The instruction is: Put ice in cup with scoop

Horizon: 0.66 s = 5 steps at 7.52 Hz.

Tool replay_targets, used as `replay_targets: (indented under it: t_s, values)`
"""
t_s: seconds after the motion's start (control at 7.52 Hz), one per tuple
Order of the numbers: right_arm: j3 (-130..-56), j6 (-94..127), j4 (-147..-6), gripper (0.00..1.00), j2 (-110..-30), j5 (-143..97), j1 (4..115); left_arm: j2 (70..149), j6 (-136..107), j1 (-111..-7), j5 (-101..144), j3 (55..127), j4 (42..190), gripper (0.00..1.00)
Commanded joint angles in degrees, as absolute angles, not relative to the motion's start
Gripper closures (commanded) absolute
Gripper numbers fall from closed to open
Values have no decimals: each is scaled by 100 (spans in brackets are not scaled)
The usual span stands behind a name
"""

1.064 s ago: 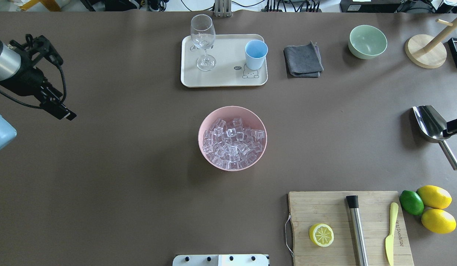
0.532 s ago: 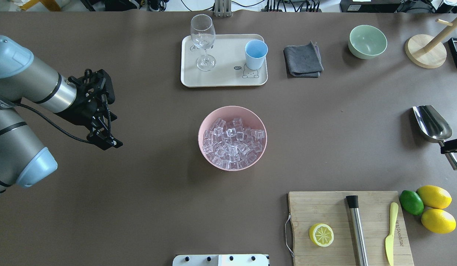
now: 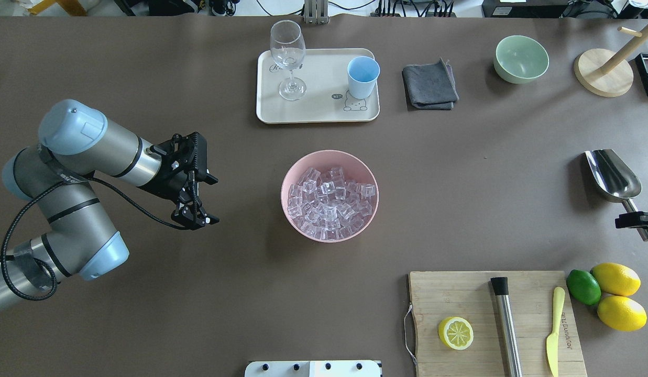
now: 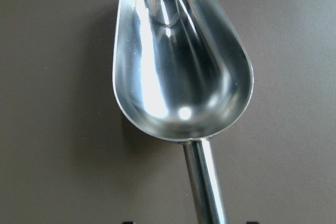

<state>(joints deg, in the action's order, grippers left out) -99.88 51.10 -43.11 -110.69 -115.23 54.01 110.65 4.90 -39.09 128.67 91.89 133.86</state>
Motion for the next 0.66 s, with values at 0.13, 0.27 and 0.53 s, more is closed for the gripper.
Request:
replay_targets:
  t_s: [0.13,0.27,0.53]
  values:
    - [-9976,4597,-4236,30,-11206,-11435,5326,11319,492,-3403,12324,8930,13992,1]
    - [-9967,4544,-4228,37,-11223,-11443,5317,11312,501,-3088,11739,8930,14384,1]
    - [-9923,4614,-4228,44,-11215,-11470,5317,11521,475,-2927,11452,8904,14336,1]
